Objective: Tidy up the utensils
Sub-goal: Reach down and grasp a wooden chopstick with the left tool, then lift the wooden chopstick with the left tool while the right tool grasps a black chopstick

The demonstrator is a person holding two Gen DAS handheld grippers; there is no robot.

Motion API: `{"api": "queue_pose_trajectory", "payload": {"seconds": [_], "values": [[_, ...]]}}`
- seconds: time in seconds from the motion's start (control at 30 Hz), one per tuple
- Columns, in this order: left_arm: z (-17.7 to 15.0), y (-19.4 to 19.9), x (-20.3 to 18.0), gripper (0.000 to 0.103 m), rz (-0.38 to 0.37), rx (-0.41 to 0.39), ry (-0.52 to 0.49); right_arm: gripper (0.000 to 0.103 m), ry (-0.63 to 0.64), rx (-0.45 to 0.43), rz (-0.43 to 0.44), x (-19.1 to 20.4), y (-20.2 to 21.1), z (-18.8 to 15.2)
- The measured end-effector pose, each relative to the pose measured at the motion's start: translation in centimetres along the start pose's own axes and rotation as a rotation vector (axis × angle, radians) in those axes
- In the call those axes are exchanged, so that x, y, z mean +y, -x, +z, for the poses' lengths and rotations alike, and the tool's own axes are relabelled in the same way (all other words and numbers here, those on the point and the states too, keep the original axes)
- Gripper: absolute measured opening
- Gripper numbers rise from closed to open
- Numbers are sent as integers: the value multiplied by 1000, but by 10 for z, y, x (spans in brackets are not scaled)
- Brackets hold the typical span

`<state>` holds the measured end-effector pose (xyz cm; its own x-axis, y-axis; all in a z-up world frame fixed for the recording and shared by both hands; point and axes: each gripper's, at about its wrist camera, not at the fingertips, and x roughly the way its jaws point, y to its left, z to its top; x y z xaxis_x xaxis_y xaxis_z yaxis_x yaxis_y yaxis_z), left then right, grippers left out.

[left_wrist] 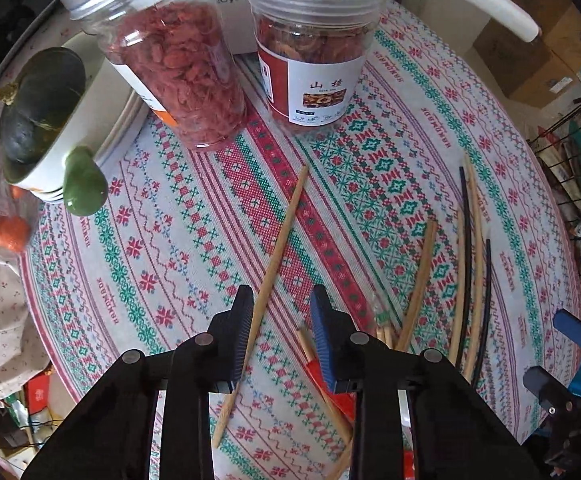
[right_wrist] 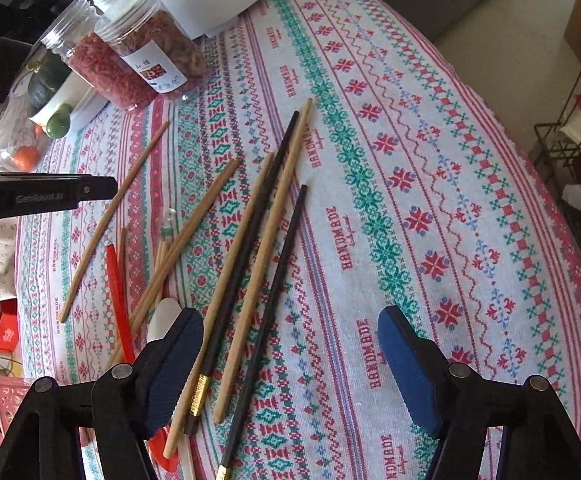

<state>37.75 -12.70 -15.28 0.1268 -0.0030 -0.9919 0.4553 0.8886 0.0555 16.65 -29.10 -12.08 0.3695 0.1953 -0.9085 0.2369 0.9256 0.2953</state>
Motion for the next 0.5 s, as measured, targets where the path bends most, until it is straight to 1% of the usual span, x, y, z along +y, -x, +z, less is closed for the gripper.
{"api": "queue_pose_trajectory", "payload": {"seconds": [0.1, 0.2, 0.23, 0.27, 0.3, 0.33, 0.37, 0.4, 0.43, 0.5], "values": [[6, -15, 2, 29, 11, 6, 10, 77, -5, 0, 8, -2, 1, -1], [7, -28, 4, 28, 46, 28, 16, 77, -10, -6, 21, -3, 4, -1], [6, -28, 5, 26, 42, 13, 21, 77, -14, -9, 25, -3, 4, 0], [7, -28, 5, 20, 31, 9, 26, 77, -20, -13, 31, -4, 6, 0], [6, -29, 5, 16, 16, 7, 28, 77, -26, -18, 34, -4, 6, 1], [5, -29, 4, 11, 15, 3, 29, 77, -28, -21, 36, -4, 7, 2], [3, -30, 1, 9, 47, -2, 21, 77, -27, -25, 37, -4, 7, 3], [0, -26, -4, 7, 76, -15, 6, 77, -29, -29, 33, -5, 7, 3], [-4, -19, -10, 6, 83, -36, -4, 77, -35, -29, 29, -6, 6, 3], [-11, 2, -11, 6, 65, -76, -10, 75, -52, -25, 32, -10, 3, 3]]}}
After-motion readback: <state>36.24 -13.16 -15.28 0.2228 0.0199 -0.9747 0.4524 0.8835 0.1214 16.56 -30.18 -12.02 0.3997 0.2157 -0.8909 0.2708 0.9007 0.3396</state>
